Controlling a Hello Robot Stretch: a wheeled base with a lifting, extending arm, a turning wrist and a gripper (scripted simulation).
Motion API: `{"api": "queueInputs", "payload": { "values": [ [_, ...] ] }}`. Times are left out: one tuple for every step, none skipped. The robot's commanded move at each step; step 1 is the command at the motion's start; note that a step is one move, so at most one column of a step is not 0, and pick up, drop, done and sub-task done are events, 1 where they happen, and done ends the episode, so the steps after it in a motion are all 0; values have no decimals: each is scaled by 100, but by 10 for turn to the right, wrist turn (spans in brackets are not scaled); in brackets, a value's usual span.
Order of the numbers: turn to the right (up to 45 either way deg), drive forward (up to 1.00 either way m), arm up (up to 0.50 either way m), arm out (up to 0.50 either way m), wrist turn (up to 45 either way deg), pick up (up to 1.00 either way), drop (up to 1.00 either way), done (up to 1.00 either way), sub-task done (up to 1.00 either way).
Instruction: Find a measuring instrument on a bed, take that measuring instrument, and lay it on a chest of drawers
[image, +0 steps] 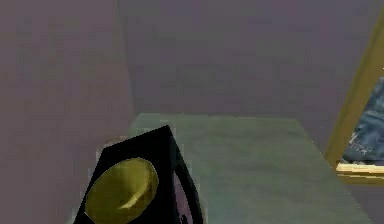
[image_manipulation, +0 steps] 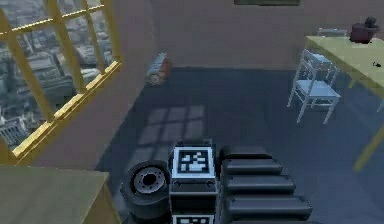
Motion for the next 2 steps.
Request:
{"api": "queueInputs", "payload": {
  "values": [
    [450, 0, 0, 0, 0, 0, 0, 0, 0],
    [210, 0, 0, 0, 0, 0, 0, 0, 0]
  ]
}}
